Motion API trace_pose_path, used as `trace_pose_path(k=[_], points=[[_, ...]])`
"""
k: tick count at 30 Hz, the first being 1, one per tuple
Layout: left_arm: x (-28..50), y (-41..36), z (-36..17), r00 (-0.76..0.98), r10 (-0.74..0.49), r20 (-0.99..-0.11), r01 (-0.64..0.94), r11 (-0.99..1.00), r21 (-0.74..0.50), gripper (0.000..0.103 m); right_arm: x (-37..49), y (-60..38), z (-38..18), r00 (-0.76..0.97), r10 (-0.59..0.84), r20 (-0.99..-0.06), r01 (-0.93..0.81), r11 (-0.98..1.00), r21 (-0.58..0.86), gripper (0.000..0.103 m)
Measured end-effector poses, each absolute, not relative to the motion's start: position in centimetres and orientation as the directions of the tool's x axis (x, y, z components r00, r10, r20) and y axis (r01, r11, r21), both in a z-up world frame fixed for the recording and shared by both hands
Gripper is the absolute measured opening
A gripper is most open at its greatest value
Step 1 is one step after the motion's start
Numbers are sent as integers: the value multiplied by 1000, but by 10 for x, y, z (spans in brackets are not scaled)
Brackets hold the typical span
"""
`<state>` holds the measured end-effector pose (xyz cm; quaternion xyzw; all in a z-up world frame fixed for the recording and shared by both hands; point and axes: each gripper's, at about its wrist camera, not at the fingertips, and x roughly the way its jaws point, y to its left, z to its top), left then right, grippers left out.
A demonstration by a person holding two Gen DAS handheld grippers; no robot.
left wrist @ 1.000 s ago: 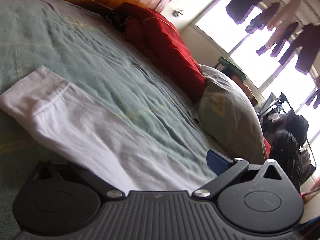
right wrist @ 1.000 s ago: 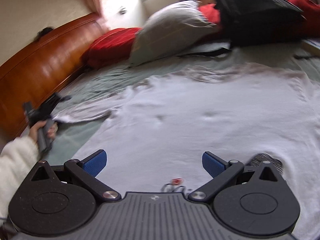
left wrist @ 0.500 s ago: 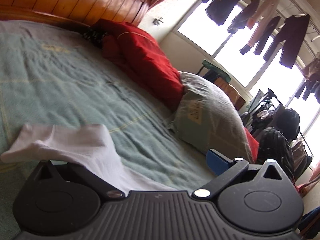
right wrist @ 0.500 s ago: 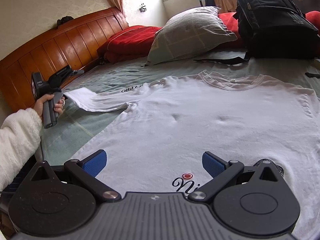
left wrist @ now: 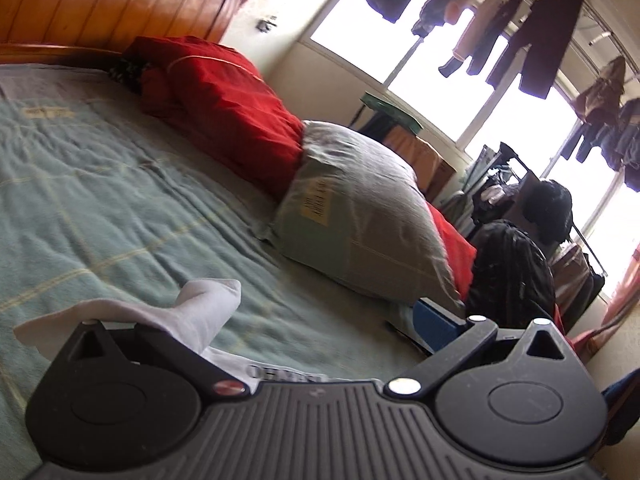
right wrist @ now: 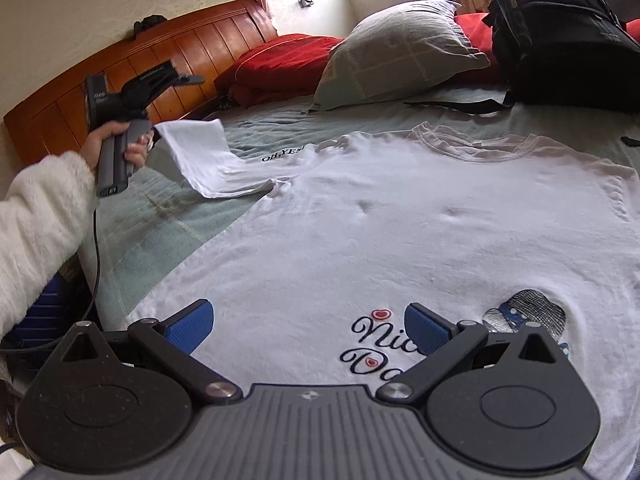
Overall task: Fold clothes
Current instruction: 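Lift and carry the held shirt side across the body with the left tool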
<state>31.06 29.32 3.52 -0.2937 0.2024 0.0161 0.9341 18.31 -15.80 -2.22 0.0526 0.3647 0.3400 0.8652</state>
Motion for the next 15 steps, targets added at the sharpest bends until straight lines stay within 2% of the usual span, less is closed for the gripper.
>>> trace_pose_path(k=[15], points=[[339, 207, 64, 895, -186, -405, -50, 861, -506, 102, 176, -186, -18, 500, 651, -571, -565, 745, 355, 103]])
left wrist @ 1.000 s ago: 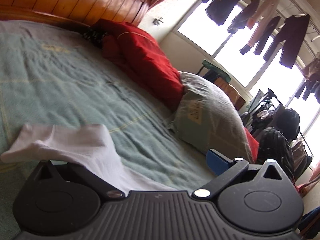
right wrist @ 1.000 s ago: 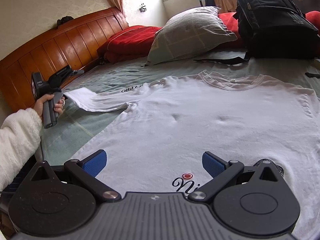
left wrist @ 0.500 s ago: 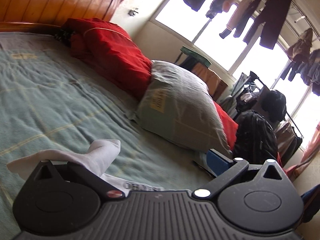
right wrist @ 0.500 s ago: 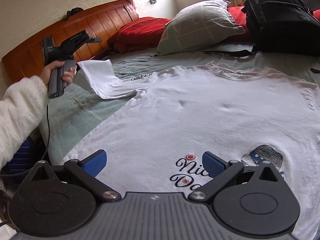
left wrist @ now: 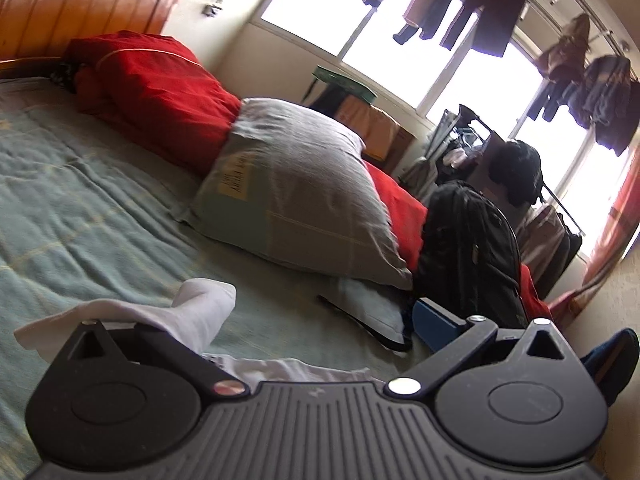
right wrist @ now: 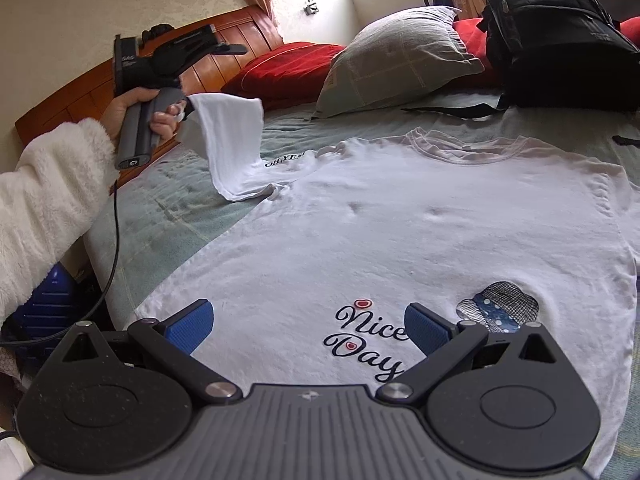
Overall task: Fold clothes
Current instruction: 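Lift and carry the held shirt side across the body with the left tool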
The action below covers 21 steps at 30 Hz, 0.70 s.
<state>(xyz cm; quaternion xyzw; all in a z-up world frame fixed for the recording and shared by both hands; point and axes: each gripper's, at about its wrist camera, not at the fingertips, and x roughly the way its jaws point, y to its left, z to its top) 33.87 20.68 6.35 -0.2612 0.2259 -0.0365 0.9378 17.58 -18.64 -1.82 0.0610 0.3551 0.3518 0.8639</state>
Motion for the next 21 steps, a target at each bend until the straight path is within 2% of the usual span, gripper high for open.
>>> trace_pose_path(k=[13, 21], points=[[363, 133, 54, 862, -274, -427, 20, 859, -511, 102, 169, -210, -21, 513, 622, -592, -547, 768, 333, 103], [371, 92, 48, 865, -277, -418, 46, 874, -484, 102, 171, -218, -22, 510, 610, -606, -543, 775, 322, 103]])
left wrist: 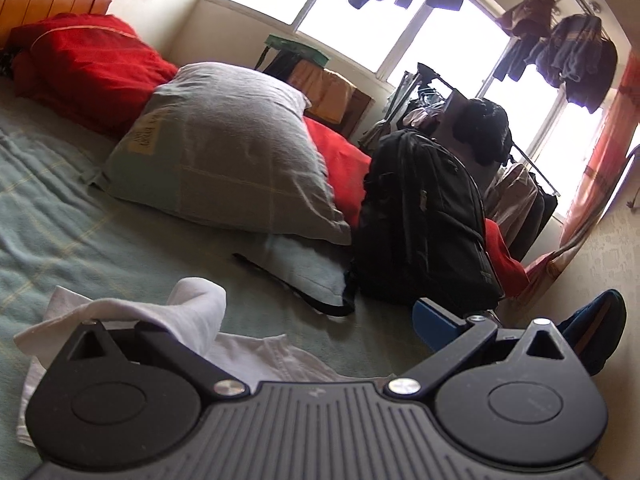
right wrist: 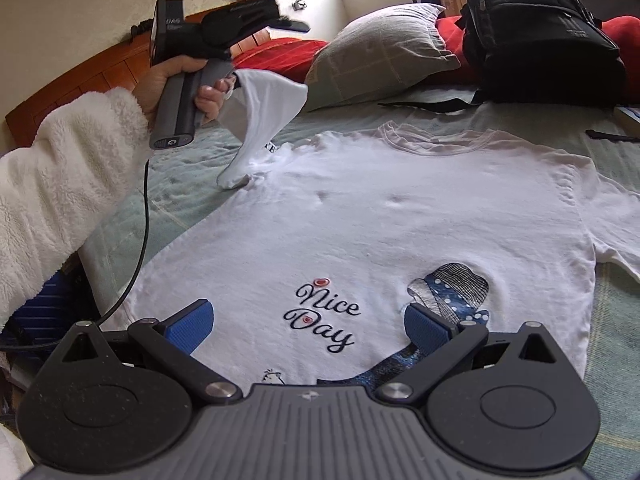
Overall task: Fold clothes
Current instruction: 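Lift and carry the held shirt side across the body with the left tool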
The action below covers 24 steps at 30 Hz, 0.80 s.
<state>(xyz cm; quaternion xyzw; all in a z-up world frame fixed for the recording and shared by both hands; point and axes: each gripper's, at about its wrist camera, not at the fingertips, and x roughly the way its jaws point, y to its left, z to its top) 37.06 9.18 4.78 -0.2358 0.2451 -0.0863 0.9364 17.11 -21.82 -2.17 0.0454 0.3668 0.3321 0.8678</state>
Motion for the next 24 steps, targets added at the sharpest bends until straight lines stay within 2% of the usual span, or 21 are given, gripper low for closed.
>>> trace_pose_path(k=[6, 24], points=[[375, 50, 29, 858, -271, -436, 63, 899, -434, 102, 174, -227, -25, 518, 589, -621, -521, 792, 316, 103], [366, -40, 0, 791, -390, -471, 257, 911, -323, 102, 181, -241, -27, 538, 545, -643, -472, 827, 306, 103]])
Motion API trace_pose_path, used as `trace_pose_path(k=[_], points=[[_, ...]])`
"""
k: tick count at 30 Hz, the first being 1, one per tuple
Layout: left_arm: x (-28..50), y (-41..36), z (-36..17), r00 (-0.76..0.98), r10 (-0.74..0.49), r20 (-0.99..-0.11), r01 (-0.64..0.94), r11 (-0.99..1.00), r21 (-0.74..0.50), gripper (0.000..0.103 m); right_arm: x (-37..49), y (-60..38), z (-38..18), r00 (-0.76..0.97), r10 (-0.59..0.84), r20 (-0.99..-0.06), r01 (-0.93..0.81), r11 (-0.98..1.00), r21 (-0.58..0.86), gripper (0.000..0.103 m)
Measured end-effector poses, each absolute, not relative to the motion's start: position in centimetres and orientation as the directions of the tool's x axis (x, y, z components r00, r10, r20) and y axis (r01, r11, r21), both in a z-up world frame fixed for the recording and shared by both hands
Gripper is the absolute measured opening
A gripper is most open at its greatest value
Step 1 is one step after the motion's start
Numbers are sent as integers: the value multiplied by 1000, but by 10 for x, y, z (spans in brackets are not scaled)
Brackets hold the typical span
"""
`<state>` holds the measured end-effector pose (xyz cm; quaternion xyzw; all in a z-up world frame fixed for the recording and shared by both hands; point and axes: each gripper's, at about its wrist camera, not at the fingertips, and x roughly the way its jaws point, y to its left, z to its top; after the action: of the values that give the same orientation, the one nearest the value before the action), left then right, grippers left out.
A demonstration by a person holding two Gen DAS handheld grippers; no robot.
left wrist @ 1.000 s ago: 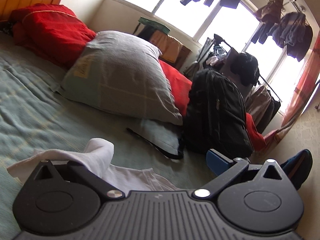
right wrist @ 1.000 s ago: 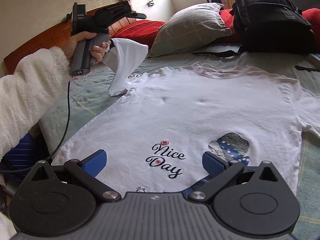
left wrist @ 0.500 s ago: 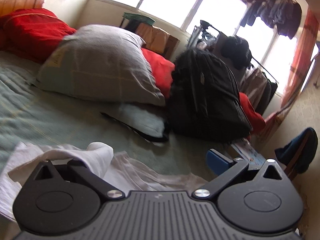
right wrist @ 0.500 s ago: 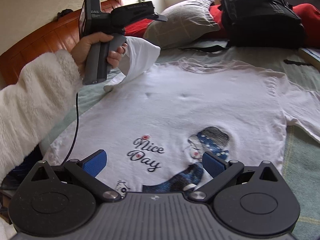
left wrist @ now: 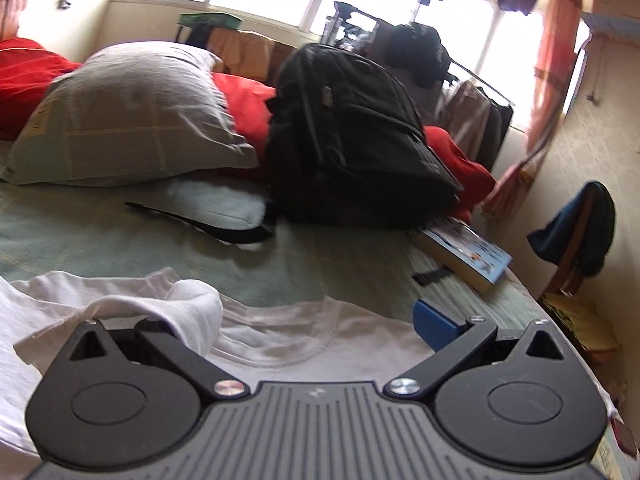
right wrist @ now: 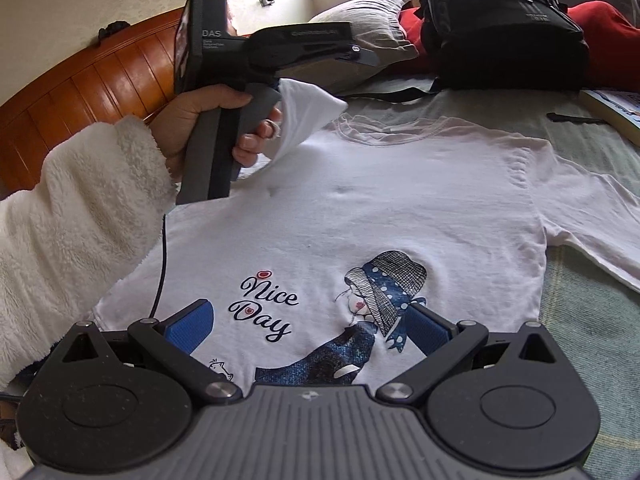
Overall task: Fold clothes
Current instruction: 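Lift and carry the held shirt side across the body with the left tool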
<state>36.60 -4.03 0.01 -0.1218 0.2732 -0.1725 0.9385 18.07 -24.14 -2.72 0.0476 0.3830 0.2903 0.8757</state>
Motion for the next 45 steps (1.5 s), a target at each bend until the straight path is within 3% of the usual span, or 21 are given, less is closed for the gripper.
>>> trace_pose_path(k=[9, 28, 38, 45], points=[[360, -67, -11, 744, -439, -505, 350, 898, -265, 102, 181, -237, -27, 538, 537, -650, -465, 832, 303, 103], [359, -92, -43, 636, -529, -561, 431, 847, -311, 102, 184, -236, -26, 539, 516, -666, -443, 846, 297, 103], [347, -74, -57, 555, -639, -533, 452, 769, -451, 102, 186, -239, -29, 545, 509, -667, -423, 853, 305, 103], [355, -27, -74, 531, -715, -456, 244, 644, -725, 102, 187, -244, -31, 549, 518, -656, -416, 850, 323, 103]])
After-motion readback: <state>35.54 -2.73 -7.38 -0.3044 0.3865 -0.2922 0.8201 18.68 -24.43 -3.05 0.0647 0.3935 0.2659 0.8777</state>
